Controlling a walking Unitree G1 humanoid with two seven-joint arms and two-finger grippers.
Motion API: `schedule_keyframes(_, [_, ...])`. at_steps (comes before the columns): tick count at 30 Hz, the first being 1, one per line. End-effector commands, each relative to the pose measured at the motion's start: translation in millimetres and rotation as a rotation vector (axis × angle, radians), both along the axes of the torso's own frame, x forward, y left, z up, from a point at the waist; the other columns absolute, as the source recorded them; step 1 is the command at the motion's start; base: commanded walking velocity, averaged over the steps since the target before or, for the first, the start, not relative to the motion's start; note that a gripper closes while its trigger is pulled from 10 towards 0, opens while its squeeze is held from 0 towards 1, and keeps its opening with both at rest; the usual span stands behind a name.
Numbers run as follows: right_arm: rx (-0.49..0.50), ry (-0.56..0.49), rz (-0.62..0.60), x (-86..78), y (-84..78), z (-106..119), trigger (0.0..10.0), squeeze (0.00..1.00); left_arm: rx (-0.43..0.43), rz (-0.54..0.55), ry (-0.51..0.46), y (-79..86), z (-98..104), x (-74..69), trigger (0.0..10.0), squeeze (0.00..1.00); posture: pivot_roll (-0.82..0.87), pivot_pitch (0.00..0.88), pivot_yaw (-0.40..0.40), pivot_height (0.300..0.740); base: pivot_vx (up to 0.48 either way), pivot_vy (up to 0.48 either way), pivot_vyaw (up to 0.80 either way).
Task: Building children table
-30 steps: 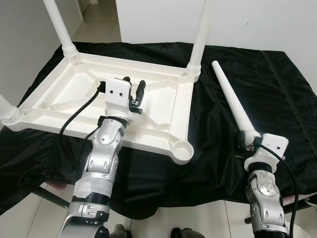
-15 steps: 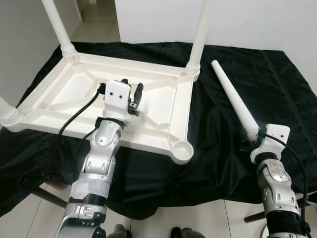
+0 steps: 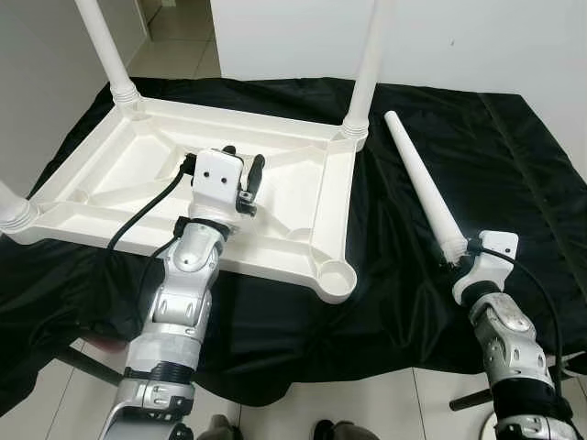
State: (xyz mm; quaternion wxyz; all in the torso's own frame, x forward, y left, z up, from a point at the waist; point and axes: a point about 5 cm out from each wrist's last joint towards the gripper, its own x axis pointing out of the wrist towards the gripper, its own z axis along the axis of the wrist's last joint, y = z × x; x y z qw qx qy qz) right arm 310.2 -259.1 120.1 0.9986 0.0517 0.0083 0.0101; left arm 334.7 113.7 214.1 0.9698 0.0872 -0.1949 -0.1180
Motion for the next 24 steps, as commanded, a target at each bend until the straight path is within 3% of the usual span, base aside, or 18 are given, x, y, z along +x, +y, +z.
schedule_keyframes(1, [0.034, 0.053, 0.022, -3.2, 6.5, -16, 0.0, 0.0, 0.008, 0.056, 0.019, 3.0, -2, 4.8, 10.0, 0.0, -0.02, 0.112, 0.038, 0.74, 0.0, 0.0, 0.0])
schedule_keyframes(5, [0.034, 0.0, 0.021, -4.2, 7.0, -11, 0.0, 0.0, 0.01, 0.038, 0.014, 0.8, 1, 6.4, 10.0, 0.0, -0.03, 0.11, 0.042, 0.74, 0.0, 0.0, 0.0])
schedule_keyframes(6, [-0.001, -0.027, 0.004, -6.0, 7.7, -8, 4.2, 0.0, 0.012, 0.034, 0.016, 0.5, 0, 7.0, 10.0, 0.0, -0.04, 0.108, 0.045, 0.74, 0.0, 0.0, 0.0])
schedule_keyframes(7, [-0.019, -0.053, -0.025, -8.2, 8.8, -6, 10.0, 0.0, 0.01, 0.027, 0.019, -0.1, 0, 7.5, 10.0, 0.0, -0.05, 0.104, 0.046, 0.74, 0.0, 0.0, 0.0])
schedule_keyframes(13, [-0.097, -0.146, -0.1, -19.5, 20.4, -2, 10.0, 0.0, 0.007, 0.015, 0.027, -3.6, -1, 9.1, 10.0, 0.0, -0.06, 0.091, 0.04, 0.74, 0.0, 0.0, 0.0])
schedule_keyframes(18, [-0.054, -0.275, -0.07, -33.9, 39.1, 7, 10.0, 0.0, 0.007, 0.01, 0.03, -4.8, -2, 10.5, 10.0, 0.0, -0.07, 0.081, 0.038, 0.74, 0.0, 0.0, 0.0])
schedule_keyframes(24, [-0.029, -0.353, -0.105, -38.4, 44.5, 17, 10.0, 0.0, 0.007, -0.002, 0.028, -5.7, -1, 11.7, 10.0, 0.0, -0.06, 0.063, 0.031, 0.74, 0.0, 0.0, 0.0])
